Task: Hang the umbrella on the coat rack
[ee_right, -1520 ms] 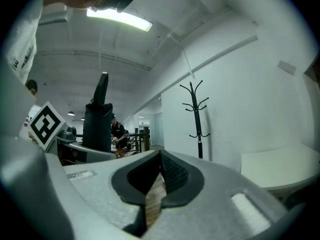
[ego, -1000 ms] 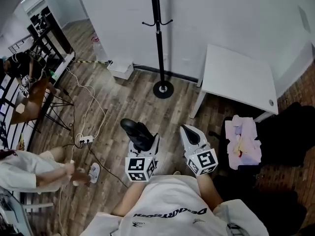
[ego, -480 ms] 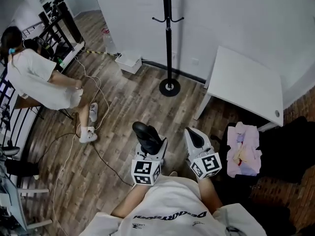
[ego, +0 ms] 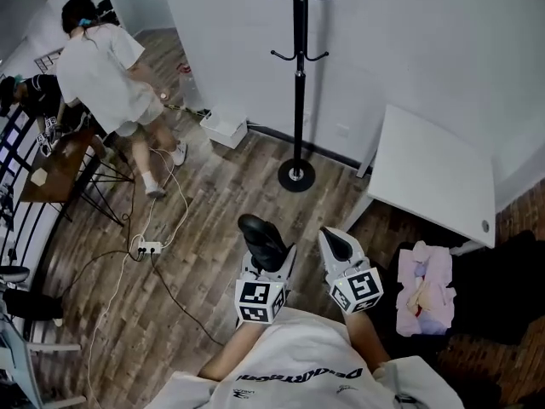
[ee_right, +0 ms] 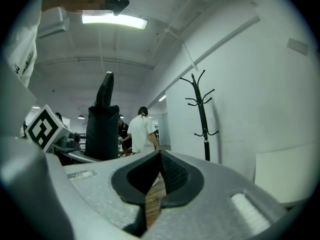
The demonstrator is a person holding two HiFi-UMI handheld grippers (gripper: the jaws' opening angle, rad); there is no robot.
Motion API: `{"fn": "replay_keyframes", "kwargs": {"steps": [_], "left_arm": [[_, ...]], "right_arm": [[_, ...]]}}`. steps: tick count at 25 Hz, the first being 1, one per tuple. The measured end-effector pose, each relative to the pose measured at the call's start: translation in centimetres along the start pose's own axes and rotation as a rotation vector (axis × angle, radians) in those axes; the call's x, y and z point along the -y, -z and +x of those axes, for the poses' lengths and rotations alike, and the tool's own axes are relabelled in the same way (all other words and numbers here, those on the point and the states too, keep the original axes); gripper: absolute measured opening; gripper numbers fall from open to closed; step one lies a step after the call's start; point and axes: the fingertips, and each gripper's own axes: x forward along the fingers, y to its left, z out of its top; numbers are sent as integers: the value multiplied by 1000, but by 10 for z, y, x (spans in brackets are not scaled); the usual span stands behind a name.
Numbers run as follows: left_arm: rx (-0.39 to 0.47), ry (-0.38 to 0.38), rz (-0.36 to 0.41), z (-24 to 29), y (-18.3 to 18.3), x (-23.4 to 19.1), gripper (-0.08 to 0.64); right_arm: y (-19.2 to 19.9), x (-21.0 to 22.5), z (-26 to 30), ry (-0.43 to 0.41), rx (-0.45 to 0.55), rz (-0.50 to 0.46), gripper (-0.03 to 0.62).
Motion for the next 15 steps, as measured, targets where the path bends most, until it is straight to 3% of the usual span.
{"fn": "replay_keyframes", "kwargs": {"steps": [7,15], "left_arm": [[-3,14,20,94,-62,-92,247],[-38,69,35,206,-129,-196,247]], "right_arm": [[-27,40,134,13,16,14,0],[-53,96,284,96,14,26,0]]}}
